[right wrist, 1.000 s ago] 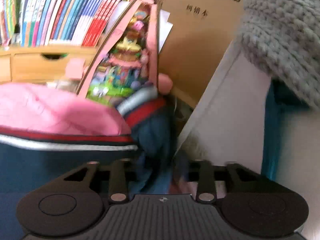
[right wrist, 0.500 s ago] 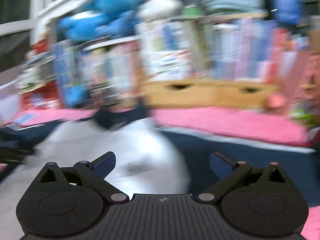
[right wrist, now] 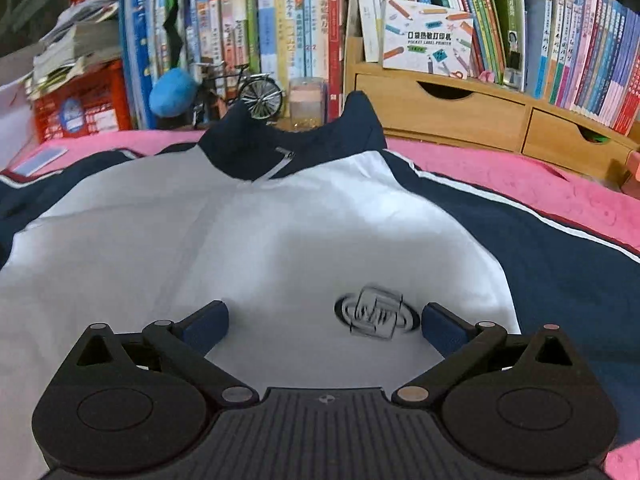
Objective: Fold clothes
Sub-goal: 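Grasp the other sleeve cuff with the left gripper and stretch it out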
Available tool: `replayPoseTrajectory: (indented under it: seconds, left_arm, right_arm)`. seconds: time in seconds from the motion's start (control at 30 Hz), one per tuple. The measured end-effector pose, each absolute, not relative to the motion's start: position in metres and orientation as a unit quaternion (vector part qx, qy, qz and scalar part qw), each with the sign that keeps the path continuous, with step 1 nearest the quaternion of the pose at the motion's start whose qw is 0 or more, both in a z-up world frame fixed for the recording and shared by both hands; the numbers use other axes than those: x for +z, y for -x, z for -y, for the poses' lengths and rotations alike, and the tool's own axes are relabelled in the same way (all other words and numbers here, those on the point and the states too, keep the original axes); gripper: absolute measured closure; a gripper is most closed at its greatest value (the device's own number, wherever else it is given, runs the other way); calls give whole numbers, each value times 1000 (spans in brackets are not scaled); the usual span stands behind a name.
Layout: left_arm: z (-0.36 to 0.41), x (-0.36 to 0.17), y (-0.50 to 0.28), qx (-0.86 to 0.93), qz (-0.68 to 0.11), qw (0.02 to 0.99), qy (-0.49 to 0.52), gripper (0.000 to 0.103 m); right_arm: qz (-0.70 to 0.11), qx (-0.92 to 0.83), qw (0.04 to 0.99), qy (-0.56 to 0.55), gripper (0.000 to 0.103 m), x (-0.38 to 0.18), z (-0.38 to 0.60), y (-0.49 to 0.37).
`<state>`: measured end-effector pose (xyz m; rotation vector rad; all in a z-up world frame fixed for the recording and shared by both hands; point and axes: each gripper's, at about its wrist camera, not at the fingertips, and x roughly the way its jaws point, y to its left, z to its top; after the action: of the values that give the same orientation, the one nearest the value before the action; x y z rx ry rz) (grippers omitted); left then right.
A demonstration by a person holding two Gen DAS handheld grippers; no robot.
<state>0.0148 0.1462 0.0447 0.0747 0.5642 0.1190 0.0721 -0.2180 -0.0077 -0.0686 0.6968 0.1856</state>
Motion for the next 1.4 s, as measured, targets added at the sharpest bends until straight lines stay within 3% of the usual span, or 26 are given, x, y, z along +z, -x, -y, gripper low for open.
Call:
replayPoseTrajectory:
  seconds: [0.17,0.33,0.47,0.53,0.63,0.67,0.7,0.77,1.03,1.17,1.3,1.4]
  left_arm:
    - [-229,56,-15,221,-242,944,31,11]
    - [-300,27,-43,394,-296,864,101,12]
    - [-309,13,-73,407,-313,851,106,9]
    - [-314,14,-84,392,-301,859,132,22]
    - [-315,13,-98,396,-298,860,122,58]
    - [-315,14,-102,394,-295,863,113,77]
    - [-315,17,-106,396,-292,864,103,89]
    - [-317,24,-109,415,-283,860,87,97]
    - [-327,85,-133,517,-206,831,-17,97]
    - [-330,59,-150,528,-296,793,-65,89]
    - [-323,36,-139,501,-330,798,-60,64]
    - [-307,49,-128,475,-324,818,-31,53]
  right_arm:
    - [-340,90,935,32,0,-10,217,-74]
    - [-340,89,936,32,0,-7,221,-72]
    - [-340,88,936,32,0,-7,222,-73]
    - [-340,87,936,32,0,-7,222,-74]
    - [-340,87,936,32,0,-7,223,-74]
    - [-340,87,936,32,0,-7,223,-75]
    - [-340,86,936,32,0,-7,222,-75]
    - [-339,83,937,33,0,-6,222,-75]
    - [-336,119,934,6,7,17,204,-95]
    - [-336,130,933,20,6,20,195,-106]
    - [-358,136,924,16,1,2,193,-120]
    - [-348,129,928,29,0,-4,188,-128]
